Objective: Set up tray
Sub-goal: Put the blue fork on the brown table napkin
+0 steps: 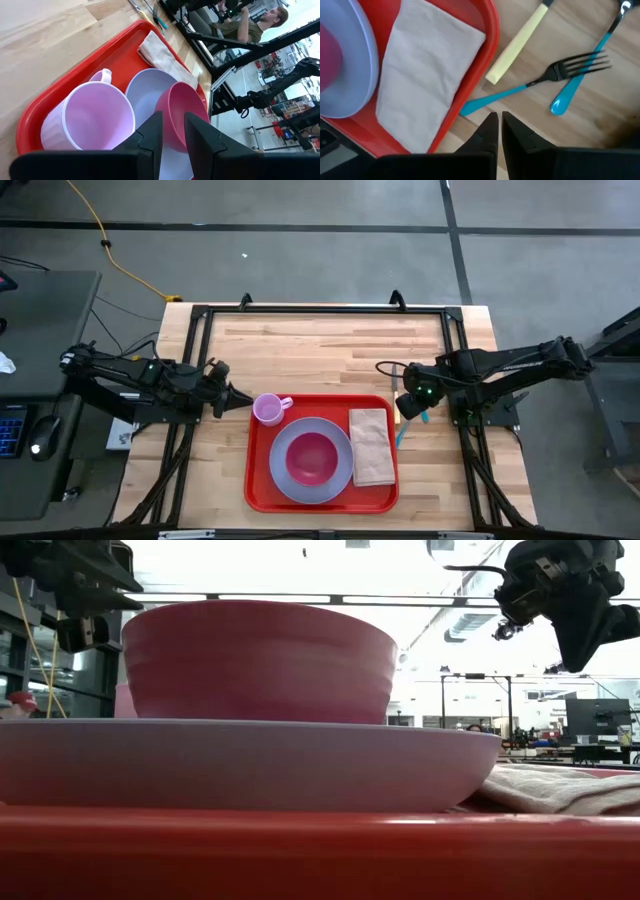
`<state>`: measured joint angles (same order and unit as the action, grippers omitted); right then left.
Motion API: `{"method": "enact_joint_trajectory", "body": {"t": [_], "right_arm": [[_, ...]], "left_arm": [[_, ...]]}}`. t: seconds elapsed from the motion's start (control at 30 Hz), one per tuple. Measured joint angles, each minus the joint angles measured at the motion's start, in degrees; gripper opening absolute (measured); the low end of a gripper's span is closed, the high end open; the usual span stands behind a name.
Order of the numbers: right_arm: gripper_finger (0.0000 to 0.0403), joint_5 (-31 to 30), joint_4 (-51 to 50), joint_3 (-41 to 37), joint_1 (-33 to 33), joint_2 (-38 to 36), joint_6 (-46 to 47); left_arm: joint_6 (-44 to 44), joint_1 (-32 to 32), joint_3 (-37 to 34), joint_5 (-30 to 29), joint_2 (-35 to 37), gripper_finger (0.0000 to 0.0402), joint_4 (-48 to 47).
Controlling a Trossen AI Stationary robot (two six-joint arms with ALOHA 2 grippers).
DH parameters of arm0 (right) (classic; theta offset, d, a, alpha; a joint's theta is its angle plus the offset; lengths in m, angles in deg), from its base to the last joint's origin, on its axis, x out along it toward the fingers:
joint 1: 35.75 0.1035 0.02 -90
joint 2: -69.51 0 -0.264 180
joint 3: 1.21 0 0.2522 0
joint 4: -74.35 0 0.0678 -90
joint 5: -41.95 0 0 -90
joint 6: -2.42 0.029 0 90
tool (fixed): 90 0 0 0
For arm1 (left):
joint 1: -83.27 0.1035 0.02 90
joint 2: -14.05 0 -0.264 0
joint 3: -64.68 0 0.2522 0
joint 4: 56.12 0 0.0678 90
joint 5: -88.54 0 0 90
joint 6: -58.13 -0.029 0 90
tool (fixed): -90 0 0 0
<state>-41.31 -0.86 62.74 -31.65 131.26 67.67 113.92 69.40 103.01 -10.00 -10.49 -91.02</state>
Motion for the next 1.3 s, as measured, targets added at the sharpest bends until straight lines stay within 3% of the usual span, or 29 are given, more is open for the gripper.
{"method": "enact_joint_trajectory", "body": {"t": [0.43,0.7,1.17,1.3], "right_arm": [[0.0001,1.8,0.1,-0.1,0.1,0.2,4.0],[0.0005,4.4,1.9,-4.0,0.4,0.2,6.7],[0.0131,5.2,4.9,-8.9,0.9,0.2,16.1],[0.0154,1.5,6.5,-8.9,0.9,0.2,19.8]], "left_arm": [[0.0,0.0,0.0,-0.2,0.0,0.0111,0.0],[0.0,0.0,0.0,-0.2,0.0,0.0111,-1.9],[0.0,0.0,0.0,-1.4,0.0,0.0111,-3.0],[0.0,0.0,0.0,-1.5,0.0,0.0111,-3.1]]}}
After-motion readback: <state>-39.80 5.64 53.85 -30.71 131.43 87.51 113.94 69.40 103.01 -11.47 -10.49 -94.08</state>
